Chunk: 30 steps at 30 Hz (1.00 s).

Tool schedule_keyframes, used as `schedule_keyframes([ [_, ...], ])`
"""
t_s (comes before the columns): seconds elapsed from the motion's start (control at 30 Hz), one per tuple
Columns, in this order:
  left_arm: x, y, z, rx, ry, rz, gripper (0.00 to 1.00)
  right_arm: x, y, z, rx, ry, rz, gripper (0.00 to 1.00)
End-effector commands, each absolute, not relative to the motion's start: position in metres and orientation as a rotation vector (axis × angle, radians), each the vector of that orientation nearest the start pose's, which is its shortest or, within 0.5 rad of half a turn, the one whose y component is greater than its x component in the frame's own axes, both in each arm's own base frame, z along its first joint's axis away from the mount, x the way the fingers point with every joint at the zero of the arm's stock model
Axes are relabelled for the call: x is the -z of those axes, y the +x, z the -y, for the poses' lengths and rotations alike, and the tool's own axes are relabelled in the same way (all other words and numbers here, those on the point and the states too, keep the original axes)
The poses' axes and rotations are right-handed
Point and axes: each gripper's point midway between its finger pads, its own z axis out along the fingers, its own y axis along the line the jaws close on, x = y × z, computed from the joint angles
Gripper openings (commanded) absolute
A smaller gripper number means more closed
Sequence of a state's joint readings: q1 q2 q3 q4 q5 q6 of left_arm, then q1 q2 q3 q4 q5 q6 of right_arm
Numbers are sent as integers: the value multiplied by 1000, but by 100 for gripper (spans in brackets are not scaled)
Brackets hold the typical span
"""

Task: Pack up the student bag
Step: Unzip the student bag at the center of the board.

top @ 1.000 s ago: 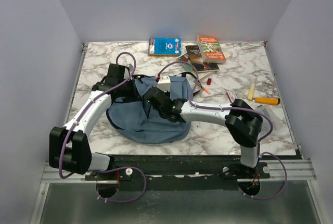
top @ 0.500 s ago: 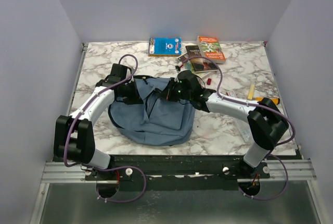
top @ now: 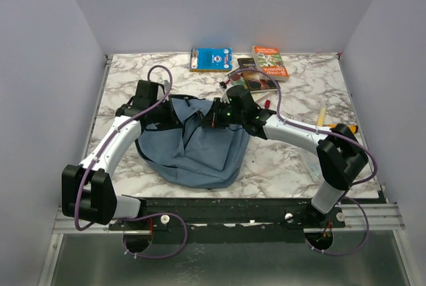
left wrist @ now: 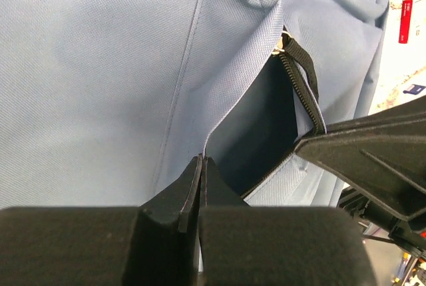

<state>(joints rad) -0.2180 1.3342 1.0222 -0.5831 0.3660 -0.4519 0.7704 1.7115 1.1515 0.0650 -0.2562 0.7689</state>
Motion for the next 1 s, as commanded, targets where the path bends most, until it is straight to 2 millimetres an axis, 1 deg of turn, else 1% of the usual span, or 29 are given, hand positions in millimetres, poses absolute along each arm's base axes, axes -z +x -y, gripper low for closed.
schedule_keyframes([
  [0.0,-145,309,155,779,-104,-2514,3,-171,292,-412,-1267,-275,-2259,1],
  [0.07,-143,309,157,788,-106,-2524,11,-170,292,-414,-1276,-282,-2263,1],
  [0.13,-141,310,157,787,-106,-2528,21,-169,291,-415,-1283,-288,-2268,1],
  [0.27,-138,309,161,794,-92,-2540,49,-169,289,-416,-1293,-298,-2264,0],
  [0.33,-136,309,163,793,-80,-2549,55,-167,288,-416,-1295,-304,-2266,1],
  [0.4,-133,311,162,778,-81,-2561,56,-168,286,-415,-1299,-317,-2265,1],
  [0.43,-131,312,161,762,-80,-2570,55,-168,286,-415,-1300,-322,-2264,1],
  [0.47,-131,315,157,727,-83,-2580,51,-168,285,-414,-1297,-330,-2261,1],
  [0.5,-129,316,151,673,-84,-2593,42,-169,285,-413,-1289,-335,-2258,1],
  [0.53,-131,319,145,627,-85,-2591,30,-169,285,-411,-1272,-341,-2257,1],
  [0.6,-136,323,127,509,-122,-2578,11,-169,287,-405,-1229,-359,-2260,1],
  [0.63,-140,322,119,468,-147,-2563,4,-168,289,-401,-1205,-364,-2266,1],
  [0.67,-146,322,113,444,-168,-2547,0,-164,291,-395,-1185,-359,-2286,1],
  [0.7,-155,321,107,412,-190,-2521,0,-160,291,-390,-1177,-355,-2308,1],
  [0.83,-189,318,91,340,-277,-2415,0,-158,294,-376,-1247,-341,-2303,1],
  [0.9,-197,318,88,326,-298,-2386,0,-162,294,-377,-1308,-349,-2275,1],
  [0.97,-199,320,88,332,-292,-2370,0,-164,294,-382,-1345,-372,-2271,1],
])
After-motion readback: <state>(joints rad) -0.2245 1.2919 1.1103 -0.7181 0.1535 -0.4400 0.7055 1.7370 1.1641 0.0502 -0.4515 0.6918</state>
